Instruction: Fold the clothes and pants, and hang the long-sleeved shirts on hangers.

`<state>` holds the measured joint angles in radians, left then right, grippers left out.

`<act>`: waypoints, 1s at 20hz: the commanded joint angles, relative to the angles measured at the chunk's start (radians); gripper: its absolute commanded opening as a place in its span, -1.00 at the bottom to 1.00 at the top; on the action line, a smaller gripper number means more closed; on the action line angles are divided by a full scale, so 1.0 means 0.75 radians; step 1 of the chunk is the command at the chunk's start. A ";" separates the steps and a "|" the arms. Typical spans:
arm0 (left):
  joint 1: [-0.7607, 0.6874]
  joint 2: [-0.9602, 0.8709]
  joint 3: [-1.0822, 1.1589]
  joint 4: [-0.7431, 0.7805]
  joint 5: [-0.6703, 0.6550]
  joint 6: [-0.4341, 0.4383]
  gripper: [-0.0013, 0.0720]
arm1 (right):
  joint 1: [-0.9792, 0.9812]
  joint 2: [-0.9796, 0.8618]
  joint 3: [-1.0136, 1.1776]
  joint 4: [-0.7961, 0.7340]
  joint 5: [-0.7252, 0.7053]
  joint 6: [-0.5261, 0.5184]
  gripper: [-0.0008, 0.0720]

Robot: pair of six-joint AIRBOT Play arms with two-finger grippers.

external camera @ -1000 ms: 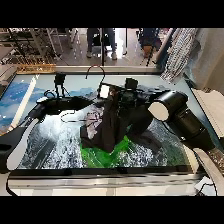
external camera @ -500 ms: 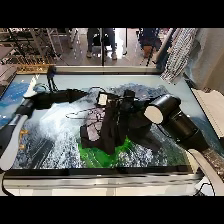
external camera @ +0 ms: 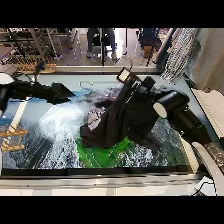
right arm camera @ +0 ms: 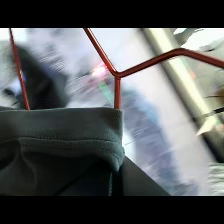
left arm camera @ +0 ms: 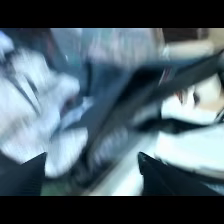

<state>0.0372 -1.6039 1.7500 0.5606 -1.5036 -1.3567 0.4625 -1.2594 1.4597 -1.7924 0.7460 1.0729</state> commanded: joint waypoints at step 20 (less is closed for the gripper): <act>-0.399 -0.282 -0.036 -0.610 0.254 -0.277 0.79 | 0.014 0.091 0.087 -0.186 0.015 -0.011 -0.92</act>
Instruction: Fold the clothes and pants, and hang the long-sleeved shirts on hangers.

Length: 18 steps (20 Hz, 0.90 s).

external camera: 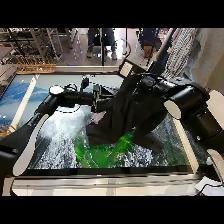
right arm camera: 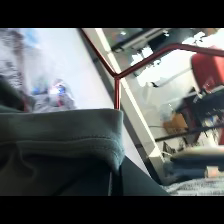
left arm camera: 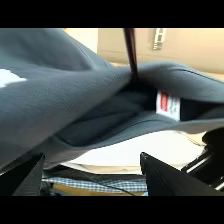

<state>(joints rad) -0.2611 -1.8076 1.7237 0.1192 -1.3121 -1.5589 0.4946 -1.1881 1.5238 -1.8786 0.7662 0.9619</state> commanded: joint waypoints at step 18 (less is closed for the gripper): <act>-0.155 -0.046 -0.001 -0.252 0.351 -0.052 0.79 | -0.135 0.009 0.002 -0.222 -0.112 0.426 -0.92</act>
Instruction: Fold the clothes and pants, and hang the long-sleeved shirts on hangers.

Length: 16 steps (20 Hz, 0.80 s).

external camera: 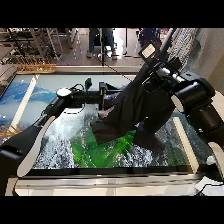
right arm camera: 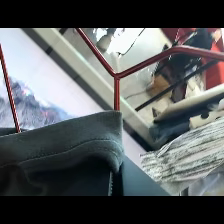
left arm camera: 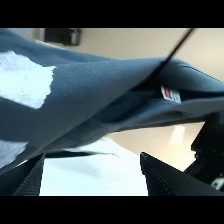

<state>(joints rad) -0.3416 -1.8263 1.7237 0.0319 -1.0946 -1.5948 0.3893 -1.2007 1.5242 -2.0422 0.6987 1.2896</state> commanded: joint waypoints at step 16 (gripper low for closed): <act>-0.131 -0.098 0.000 -0.463 -0.133 0.331 0.79 | 0.006 0.097 0.001 0.020 -0.009 -0.036 -0.92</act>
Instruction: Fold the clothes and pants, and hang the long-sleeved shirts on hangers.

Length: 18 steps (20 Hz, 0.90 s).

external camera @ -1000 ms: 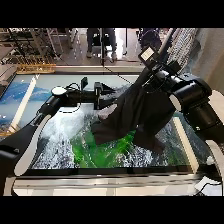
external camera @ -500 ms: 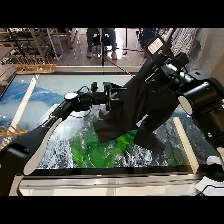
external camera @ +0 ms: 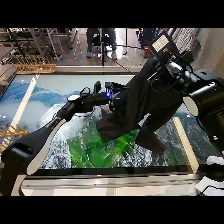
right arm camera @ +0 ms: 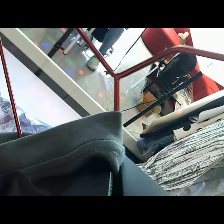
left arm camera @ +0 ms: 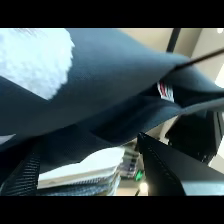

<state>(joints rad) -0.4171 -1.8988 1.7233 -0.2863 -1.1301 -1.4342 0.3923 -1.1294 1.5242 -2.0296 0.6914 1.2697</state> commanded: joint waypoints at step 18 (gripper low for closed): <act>-0.153 -0.050 0.001 0.297 0.290 -0.037 -0.26 | 0.002 0.002 0.001 -0.002 -0.002 -0.008 -0.91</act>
<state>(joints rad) -0.5308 -1.9331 1.7233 -0.0795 -0.9871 -1.4445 0.3927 -1.1290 1.5242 -2.0350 0.6903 1.2633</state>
